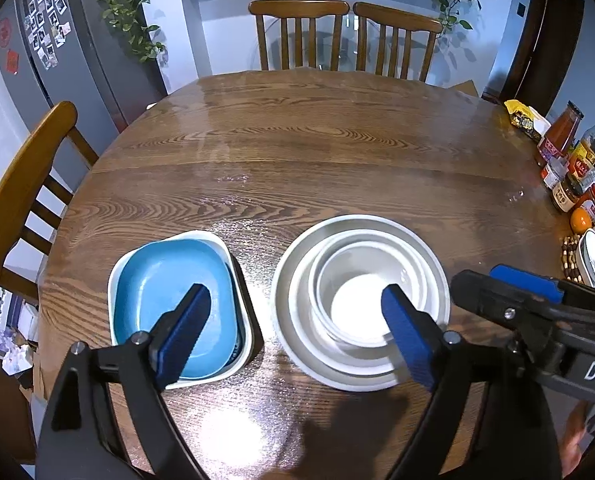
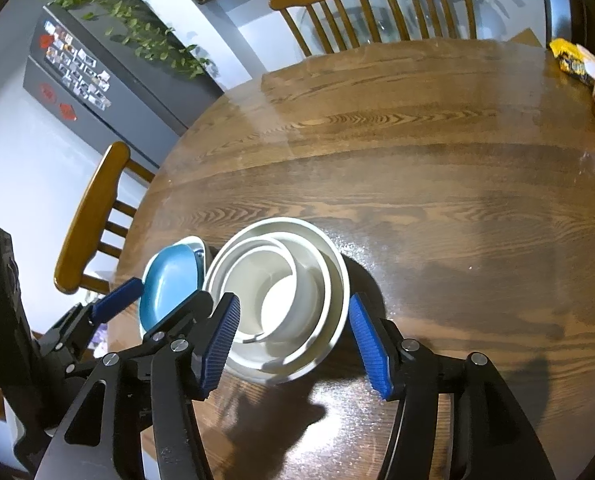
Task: Organize plates and bowls
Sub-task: 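Raise the left gripper away from the nested bowls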
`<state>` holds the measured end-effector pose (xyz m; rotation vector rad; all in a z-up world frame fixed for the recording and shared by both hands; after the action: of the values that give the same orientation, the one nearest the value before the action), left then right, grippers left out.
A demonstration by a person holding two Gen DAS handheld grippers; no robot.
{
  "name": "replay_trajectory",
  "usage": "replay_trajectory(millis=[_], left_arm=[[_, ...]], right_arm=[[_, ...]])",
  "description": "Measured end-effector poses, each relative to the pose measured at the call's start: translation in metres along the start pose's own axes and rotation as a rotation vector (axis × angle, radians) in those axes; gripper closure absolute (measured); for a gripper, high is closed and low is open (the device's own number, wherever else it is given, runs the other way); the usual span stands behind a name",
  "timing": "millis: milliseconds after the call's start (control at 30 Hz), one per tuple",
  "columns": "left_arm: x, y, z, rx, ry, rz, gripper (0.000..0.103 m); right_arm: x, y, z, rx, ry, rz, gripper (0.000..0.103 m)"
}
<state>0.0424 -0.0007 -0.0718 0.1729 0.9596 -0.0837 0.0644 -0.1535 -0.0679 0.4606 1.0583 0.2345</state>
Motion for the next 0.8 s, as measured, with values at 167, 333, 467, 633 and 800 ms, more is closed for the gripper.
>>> replay_trajectory(millis=[167, 333, 467, 633, 800], left_arm=[[-0.004, 0.006, -0.002, -0.010, -0.003, 0.016, 0.013], [-0.007, 0.010, -0.005, -0.018, -0.006, 0.037, 0.003], [-0.007, 0.013, -0.007, -0.021, 0.000, 0.046, 0.003], [-0.009, 0.017, -0.011, -0.034, 0.007, 0.051, 0.003], [-0.011, 0.019, -0.016, -0.047, 0.010, 0.046, 0.003]], right_arm=[[-0.009, 0.002, -0.001, -0.041, -0.033, -0.037, 0.037], [-0.015, 0.004, -0.004, -0.089, -0.054, -0.066, 0.036], [-0.018, 0.001, -0.006, -0.104, -0.062, -0.079, 0.036], [-0.022, -0.001, -0.008, -0.110, -0.067, -0.082, 0.036], [-0.024, 0.001, -0.011, -0.119, -0.063, -0.074, 0.036]])
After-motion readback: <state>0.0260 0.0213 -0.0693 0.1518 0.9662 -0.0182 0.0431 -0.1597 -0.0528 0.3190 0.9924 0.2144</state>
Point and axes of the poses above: each gripper's, at about its wrist camera, not at the fingertips, and x roughly the way its jaws point, y to its left, z to its top, the point moved 2 cm from there along x, roughly the way its jaws point, and after that the axes turned 9 degrees about x, right-handed, at the moved point
